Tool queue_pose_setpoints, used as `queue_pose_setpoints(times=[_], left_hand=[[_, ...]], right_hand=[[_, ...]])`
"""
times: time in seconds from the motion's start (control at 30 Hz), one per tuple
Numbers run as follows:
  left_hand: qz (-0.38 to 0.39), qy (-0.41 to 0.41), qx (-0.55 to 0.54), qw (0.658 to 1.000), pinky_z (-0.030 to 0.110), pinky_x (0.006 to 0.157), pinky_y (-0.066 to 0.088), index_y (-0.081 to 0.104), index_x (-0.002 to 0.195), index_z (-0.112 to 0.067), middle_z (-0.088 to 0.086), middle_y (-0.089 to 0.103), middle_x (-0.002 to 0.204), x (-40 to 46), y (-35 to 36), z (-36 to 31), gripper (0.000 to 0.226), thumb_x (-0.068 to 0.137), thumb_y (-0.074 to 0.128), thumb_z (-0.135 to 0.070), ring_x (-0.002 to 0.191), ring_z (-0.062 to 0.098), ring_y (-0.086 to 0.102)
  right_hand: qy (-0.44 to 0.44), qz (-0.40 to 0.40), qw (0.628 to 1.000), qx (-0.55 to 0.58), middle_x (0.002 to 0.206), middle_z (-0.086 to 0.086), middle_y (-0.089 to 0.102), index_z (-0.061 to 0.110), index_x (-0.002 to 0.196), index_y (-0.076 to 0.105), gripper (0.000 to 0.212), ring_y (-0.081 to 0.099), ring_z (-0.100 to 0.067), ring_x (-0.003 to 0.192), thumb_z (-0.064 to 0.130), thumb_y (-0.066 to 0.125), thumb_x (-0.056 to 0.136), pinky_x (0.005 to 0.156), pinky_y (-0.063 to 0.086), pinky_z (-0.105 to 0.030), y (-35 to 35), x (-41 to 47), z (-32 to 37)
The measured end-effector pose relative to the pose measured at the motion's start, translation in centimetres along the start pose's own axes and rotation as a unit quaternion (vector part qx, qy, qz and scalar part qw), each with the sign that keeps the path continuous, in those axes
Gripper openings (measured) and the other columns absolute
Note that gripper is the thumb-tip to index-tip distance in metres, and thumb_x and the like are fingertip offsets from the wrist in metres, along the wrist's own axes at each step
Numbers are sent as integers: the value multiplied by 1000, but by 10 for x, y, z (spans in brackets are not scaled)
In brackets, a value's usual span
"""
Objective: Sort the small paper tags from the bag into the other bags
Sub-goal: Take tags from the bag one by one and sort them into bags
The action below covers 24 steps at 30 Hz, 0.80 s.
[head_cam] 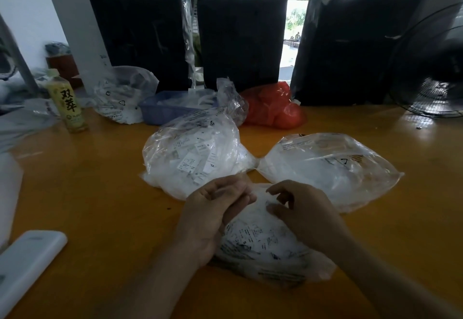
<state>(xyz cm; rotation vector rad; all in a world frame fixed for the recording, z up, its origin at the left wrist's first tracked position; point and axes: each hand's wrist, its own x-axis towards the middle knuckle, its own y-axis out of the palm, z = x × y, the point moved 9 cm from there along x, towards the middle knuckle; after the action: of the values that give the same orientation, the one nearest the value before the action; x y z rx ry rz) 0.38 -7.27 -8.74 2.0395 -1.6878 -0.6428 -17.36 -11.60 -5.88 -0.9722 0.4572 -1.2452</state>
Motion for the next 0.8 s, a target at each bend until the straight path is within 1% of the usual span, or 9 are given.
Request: queue_pose_setpoints(times=[0.07,0.13,0.2,0.27,0.3,0.43,0.53,0.63,0.8], left_hand=[[1,4,4,1000,22,73,62,79,100,4,29,76,101,1,0,-1,34,70,83,-13,91,30,79],[2,-1,-3,1000,23,73,62,80,97,3,27,76,103,1,1,0,30,70,82,-11,92,31,79],[6,-7,-12,1000,25,74,63,80,97,4,27,76,105,1,3,1,28,72,80,-9,95,34,78],[12,-8,-13,1000,26,76,63,79,99,5,27,76,107,0,4,1,27,75,78,-6,97,35,78],[16,-8,-12,1000,27,76,63,79,99,5,27,76,108,0,5,1,26,76,76,-6,98,36,77],[35,-17,1,999,26,77,63,81,97,1,26,76,108,-2,9,2,22,78,74,-6,100,34,77],[49,-24,13,998,25,78,62,82,98,-1,25,77,108,-4,13,4,23,77,75,-8,101,33,77],[54,-27,18,998,24,79,62,82,98,-1,25,77,108,-4,15,4,23,78,76,-8,101,32,77],[50,-27,16,998,25,79,62,82,97,1,25,77,107,-5,14,5,22,77,76,-8,99,32,78]], right_hand=[[12,-30,998,57,82,15,64,34,98,67,8,61,-1,75,37,72,92,62,43,-14,-14,0,-6],[31,-52,984,167,78,8,71,30,88,69,5,67,-6,72,30,73,92,60,51,-19,-24,-2,-10],[43,-41,946,320,82,2,76,18,92,70,2,74,-12,75,19,72,93,63,57,-21,-26,-5,-8],[40,-36,904,424,85,-8,75,6,98,68,10,76,-22,80,14,70,93,70,60,-22,-28,-7,-4],[34,-41,897,438,85,-10,74,4,99,68,13,76,-23,81,14,70,93,71,60,-23,-30,-8,-3],[-1,-65,916,396,83,-6,76,9,100,70,16,74,-19,78,20,73,88,69,58,-25,-37,-10,4],[-33,-92,897,430,85,-7,77,8,95,70,22,75,-19,82,26,73,82,75,59,-23,-43,-13,11],[-50,-92,896,431,86,-6,77,9,95,70,22,76,-19,83,28,73,82,78,59,-23,-44,-14,14],[-33,-77,906,415,87,-4,78,8,97,69,15,76,-18,83,19,72,87,78,60,-23,-34,-14,13]])
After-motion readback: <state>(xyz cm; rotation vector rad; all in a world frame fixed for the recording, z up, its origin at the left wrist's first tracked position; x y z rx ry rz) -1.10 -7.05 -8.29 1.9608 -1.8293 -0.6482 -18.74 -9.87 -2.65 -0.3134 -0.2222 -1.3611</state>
